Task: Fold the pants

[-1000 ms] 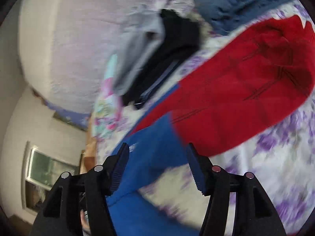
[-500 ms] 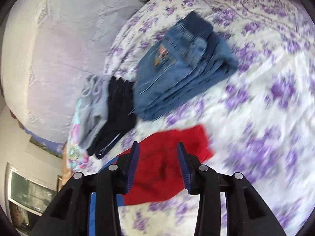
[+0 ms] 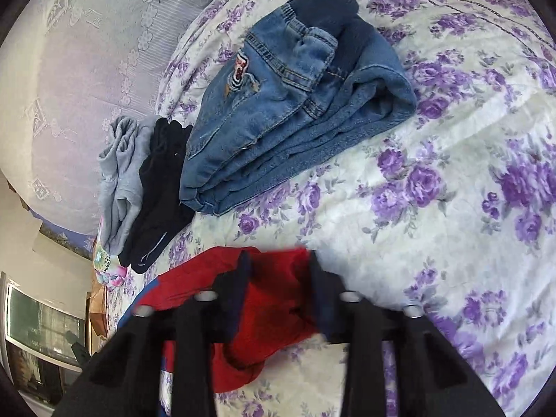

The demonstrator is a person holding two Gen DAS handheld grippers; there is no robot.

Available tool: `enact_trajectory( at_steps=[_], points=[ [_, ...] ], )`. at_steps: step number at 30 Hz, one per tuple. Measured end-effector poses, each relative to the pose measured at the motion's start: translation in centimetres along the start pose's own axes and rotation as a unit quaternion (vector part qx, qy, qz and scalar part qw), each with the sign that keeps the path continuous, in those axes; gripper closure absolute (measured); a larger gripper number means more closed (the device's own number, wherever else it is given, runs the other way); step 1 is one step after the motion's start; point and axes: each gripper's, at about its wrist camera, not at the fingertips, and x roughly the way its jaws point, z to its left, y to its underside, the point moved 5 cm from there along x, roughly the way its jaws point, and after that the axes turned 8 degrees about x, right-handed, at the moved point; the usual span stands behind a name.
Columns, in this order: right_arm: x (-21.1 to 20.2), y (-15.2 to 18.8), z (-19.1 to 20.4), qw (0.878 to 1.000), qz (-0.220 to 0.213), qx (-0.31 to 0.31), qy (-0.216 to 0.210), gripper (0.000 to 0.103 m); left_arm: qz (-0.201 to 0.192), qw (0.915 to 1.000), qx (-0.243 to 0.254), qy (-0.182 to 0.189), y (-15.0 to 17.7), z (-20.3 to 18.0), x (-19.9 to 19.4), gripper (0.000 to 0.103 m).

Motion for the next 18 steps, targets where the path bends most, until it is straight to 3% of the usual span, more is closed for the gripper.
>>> enact_trajectory(
  at_steps=[2, 4, 6, 13, 14, 15, 18],
  points=[
    [-0.4, 0.1, 0.4, 1.0, -0.009, -0.015, 0.006, 0.087, 0.002, 1.0, 0.005, 0.007, -0.4, -0.3, 0.2, 0.034],
    [-0.8, 0.1, 0.6, 1.0, -0.013, -0.015, 0.006, 0.088, 0.005, 0.9999, 0.01, 0.012, -0.7, -0.5, 0.4, 0.052],
    [-1.2, 0.1, 0.8, 1.0, -0.014, -0.014, 0.006, 0.088, 0.015, 0.9995, 0.014, 0.023, -1.0, -0.6, 0.8, 0.059],
    [-2.9, -0.1, 1.6, 1.0, -0.028, -0.009, 0.0, 0.091, 0.006, 0.9988, 0.015, 0.047, -1.2, -0.8, -0.3, 0.071],
    [-3.2, -0.1, 1.7, 1.0, -0.03, -0.009, -0.004, 0.091, -0.001, 0.9984, 0.011, 0.056, -1.3, -0.9, -0.8, 0.076],
    [-3.8, 0.0, 2.0, 0.999, -0.035, -0.009, -0.008, 0.093, -0.003, 0.998, 0.01, 0.062, -1.5, -0.9, -1.4, 0.094],
    [-5.9, 0.4, 2.9, 0.998, -0.048, -0.02, -0.021, 0.097, -0.02, 0.9964, 0.006, 0.082, -1.9, -1.2, -3.3, 0.094]
  ],
)
